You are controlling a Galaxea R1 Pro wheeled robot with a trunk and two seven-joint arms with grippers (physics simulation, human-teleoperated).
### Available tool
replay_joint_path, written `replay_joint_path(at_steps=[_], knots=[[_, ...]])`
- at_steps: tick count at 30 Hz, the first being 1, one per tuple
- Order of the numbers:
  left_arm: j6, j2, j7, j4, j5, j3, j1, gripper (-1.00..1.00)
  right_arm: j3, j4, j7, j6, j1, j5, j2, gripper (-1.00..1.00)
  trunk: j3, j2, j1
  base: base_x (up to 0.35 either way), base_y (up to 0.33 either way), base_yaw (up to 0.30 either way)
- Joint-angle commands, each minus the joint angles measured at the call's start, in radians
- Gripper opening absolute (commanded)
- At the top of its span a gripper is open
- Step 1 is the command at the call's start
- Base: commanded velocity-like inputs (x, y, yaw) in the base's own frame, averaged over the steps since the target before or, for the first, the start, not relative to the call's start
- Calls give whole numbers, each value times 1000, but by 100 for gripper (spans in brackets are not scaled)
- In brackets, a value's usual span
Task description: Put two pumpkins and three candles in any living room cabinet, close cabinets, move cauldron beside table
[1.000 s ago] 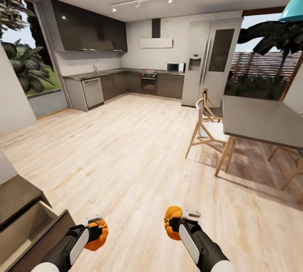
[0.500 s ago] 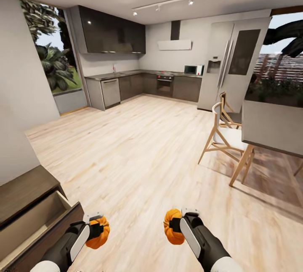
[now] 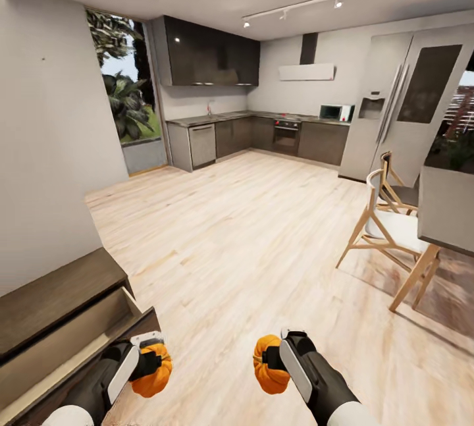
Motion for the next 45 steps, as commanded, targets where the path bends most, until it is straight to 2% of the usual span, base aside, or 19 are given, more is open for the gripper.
replay_joint_path(at_steps=[1,3,6,9,16,27,45], knots=[[24,2,3,-17,0,7,0,-100,0,0,1,5,0,1,1,-100,3,7,-4,0,0,289],[54,4,3,-31,0,42,0,-100,1,0,1,8,0,1,3,-100,9,21,-12,0,0,289],[78,4,4,-40,-1,111,0,-100,4,0,1,11,0,1,5,-100,19,42,-23,0,0,289],[92,4,5,-42,-2,134,0,-100,6,0,1,12,0,1,6,-100,28,63,-35,0,0,288],[97,4,8,-43,-4,140,0,-100,7,0,1,11,0,1,8,-100,46,112,-61,0,0,262],[96,3,9,-43,-3,141,0,-100,9,0,2,7,0,1,8,-100,80,189,-104,0,0,29],[95,2,8,-43,-1,141,0,-100,14,0,1,7,0,13,8,-100,79,189,-104,0,0,257]])
